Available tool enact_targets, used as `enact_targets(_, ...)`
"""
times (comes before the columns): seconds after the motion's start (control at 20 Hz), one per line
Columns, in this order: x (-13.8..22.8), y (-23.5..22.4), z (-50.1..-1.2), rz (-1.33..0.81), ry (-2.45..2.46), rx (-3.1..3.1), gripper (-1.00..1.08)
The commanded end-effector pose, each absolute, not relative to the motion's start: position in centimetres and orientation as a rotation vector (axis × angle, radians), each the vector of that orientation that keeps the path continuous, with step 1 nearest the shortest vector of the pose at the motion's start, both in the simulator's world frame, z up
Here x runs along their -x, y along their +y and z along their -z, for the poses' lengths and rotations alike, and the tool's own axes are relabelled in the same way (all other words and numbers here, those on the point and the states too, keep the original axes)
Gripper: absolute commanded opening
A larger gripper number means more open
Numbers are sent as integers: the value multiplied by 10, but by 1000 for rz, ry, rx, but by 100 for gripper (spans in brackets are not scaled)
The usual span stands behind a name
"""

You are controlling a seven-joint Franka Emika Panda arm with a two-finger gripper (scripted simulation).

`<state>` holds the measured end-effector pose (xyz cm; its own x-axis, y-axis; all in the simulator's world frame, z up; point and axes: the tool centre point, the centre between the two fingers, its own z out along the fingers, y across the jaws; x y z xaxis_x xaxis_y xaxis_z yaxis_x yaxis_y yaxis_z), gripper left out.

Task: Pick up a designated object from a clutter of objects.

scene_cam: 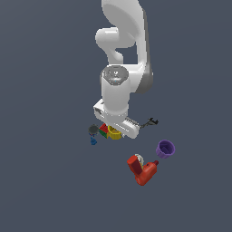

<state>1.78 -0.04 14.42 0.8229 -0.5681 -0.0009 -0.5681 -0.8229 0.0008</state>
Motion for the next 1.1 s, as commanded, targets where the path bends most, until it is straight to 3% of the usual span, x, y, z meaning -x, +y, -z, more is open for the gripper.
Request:
enact_targets(0.0,-15,11,-171,-1,-935,-2999,-100)
enact_targets(0.6,0,65,-298,-2,-935,-2997,-100)
enact_targets(1.05,4,91,-356,-1,-934,-2999,-100)
